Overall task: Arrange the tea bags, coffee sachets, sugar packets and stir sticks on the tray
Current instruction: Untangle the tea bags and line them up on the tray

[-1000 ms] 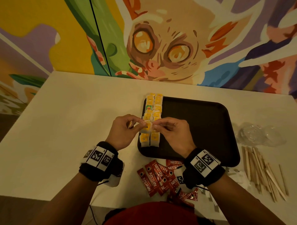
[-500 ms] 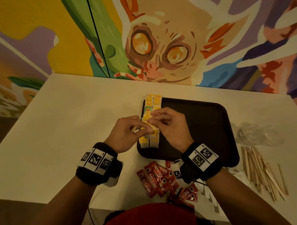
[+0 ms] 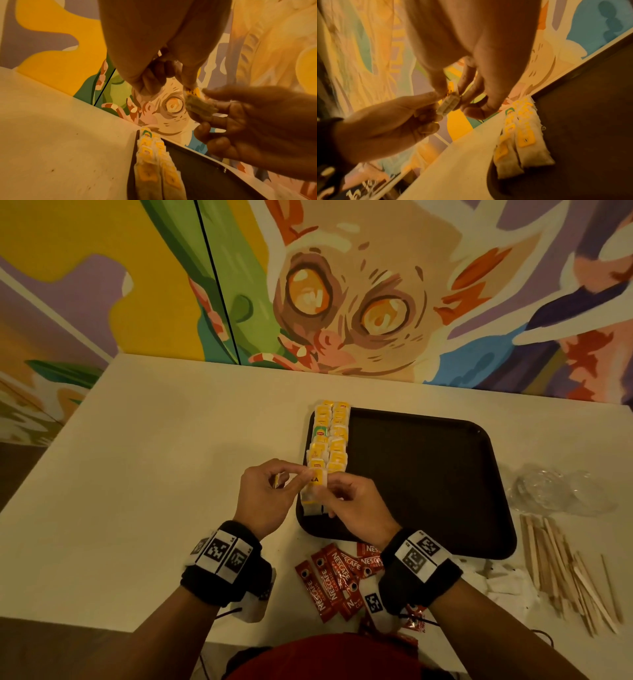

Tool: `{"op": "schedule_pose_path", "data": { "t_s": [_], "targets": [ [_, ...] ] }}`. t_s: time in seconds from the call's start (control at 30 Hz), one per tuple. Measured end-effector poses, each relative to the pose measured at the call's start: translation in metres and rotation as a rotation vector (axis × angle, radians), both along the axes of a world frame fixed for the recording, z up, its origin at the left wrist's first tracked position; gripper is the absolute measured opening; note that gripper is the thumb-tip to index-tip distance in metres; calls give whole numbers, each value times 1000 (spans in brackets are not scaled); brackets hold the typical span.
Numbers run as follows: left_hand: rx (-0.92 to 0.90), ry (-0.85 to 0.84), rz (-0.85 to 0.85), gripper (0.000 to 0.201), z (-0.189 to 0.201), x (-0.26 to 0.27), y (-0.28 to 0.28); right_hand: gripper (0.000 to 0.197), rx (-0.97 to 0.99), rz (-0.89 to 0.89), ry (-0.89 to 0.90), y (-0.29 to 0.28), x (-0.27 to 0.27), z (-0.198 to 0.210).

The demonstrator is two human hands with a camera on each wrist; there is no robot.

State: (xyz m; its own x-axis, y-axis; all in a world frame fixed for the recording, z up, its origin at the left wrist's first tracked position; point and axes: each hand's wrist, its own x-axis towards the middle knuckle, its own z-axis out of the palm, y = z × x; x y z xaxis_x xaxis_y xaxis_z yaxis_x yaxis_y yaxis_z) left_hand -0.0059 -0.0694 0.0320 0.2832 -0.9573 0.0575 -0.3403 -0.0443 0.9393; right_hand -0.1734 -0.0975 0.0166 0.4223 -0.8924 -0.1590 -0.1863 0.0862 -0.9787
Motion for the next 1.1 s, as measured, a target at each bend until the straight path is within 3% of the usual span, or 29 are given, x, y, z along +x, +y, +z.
{"op": "schedule_pose_path", "data": {
  "t_s": [0.13, 0.27, 0.57, 0.83, 1.1],
  "targets": [
    [102, -26, -3, 6, -15, 4, 4, 7, -24, -40, 214, -4, 3, -26],
    [157, 0, 29, 8, -18, 12, 6, 18, 53, -7, 452, -7, 4, -45],
    [188, -7, 39, 8, -20, 20, 7, 11, 148, -26, 613, -1, 23, -74],
    [214, 4, -21, 3, -19, 16, 9, 26, 133, -118, 646, -4, 26, -83],
    [387, 12, -161, 44, -7, 11, 11, 32, 50, -168, 566, -2, 18, -77]
  ]
}}
